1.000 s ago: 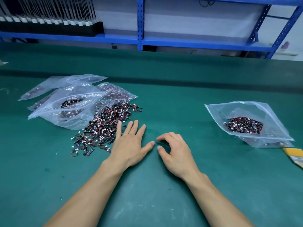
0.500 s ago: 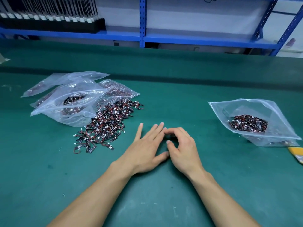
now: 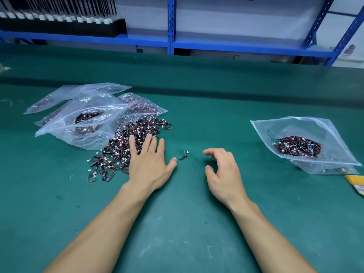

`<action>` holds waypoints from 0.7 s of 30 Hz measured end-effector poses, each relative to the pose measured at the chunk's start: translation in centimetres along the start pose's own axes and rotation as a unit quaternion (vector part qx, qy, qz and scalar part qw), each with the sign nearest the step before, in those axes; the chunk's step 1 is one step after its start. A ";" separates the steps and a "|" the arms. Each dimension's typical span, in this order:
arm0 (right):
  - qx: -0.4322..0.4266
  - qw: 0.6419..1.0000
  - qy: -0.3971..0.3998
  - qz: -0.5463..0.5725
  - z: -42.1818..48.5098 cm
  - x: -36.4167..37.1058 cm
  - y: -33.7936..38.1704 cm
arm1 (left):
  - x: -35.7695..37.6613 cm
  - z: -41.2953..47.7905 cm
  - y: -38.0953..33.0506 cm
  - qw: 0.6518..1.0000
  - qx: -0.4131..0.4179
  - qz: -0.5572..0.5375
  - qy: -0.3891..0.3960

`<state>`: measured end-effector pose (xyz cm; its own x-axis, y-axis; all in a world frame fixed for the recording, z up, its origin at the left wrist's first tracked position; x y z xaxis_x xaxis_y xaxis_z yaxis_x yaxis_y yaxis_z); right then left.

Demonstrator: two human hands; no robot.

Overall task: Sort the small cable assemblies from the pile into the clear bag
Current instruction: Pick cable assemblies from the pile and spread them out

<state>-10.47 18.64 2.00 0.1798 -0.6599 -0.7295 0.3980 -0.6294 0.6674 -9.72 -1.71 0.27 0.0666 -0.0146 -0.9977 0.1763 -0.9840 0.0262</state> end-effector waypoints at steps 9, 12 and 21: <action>-0.070 0.957 0.194 -0.203 0.2 4.8 2.4 | -0.1 -2.1 -3.3 0.980 0.174 -0.096 0.016; -0.050 0.963 0.157 -0.213 0.4 4.0 2.1 | -0.6 -2.4 -2.9 0.974 0.183 -0.131 0.000; 0.007 0.974 0.097 -0.205 0.7 2.2 1.1 | -0.8 -1.9 -1.3 0.983 0.123 -0.130 -0.033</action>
<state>-10.29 16.22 1.22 0.1754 -0.2632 -0.9487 0.4607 -0.8297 0.3154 -8.11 -0.06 1.13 -0.0148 0.2401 -0.9706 -0.0652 -0.9689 -0.2387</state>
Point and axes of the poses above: each hand's wrist, its own z-axis towards the middle knuckle, its own x-axis out of the palm, y = z × x, the point moved 8 cm from there along z, towards the middle knuckle, and after that the axes turned 13 degrees about y, right-handed, at the moved point
